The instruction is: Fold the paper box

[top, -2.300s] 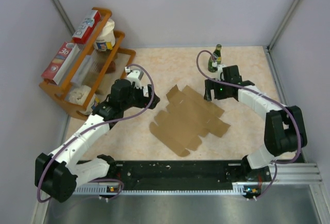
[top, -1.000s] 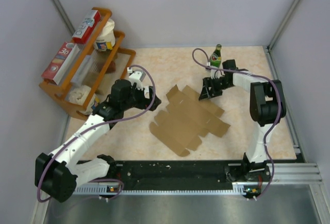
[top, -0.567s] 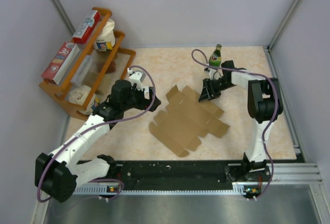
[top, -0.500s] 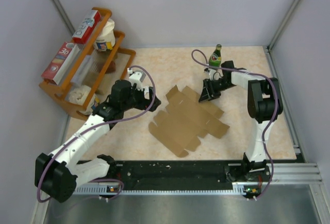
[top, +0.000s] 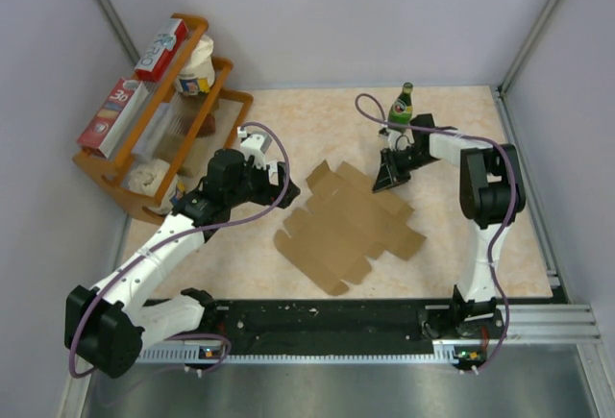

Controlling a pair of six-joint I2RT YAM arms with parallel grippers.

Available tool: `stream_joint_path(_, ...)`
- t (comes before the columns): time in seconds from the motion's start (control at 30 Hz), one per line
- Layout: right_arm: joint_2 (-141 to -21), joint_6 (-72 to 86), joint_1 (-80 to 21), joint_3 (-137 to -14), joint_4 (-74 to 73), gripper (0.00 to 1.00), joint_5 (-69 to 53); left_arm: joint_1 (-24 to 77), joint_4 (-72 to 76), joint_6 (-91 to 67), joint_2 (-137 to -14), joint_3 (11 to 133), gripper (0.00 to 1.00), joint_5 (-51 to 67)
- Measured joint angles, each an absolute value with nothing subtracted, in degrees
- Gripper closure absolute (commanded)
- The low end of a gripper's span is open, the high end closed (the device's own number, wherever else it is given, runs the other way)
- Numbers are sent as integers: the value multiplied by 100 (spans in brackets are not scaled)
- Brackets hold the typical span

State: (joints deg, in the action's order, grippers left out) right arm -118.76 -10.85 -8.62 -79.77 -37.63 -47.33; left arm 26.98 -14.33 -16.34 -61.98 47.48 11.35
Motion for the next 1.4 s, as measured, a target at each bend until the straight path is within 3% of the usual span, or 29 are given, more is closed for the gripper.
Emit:
stream_joint_path(0.17, -11876, -1096, -919, -8012, -3774, 100, -4672, 2692, -1450, -1634, -6198, 4746, 4, 1131)
stream_joint_path(0.47, -11671, -1090, -1022, -8031, -3750, 100, -4268, 2689, -1498, -1662, -6198, 4746, 5, 1061)
stream_joint_path(0.8, -10580, -1048, -1594, -7524, -3422, 100, -2762, 2683, -1507, -1699, -6173, 4748, 2, 753)
stream_joint_path(0.9, -10189, -1022, -1951, -7306, -3297, 100, -2152, 2630, -1498, -1734, -6178, 4775, 7, 591)
stream_joint_path(1.03, -9776, -941, -2397, -7043, -3098, 100, -1313, 2528, -1367, -1839, -6348, 4901, 21, 532)
stream_joint_path(1.4, -8455, -478, -2794, -6379, -2390, 100, -115, 2423, -812, -2032, -6879, 5100, 36, 967)
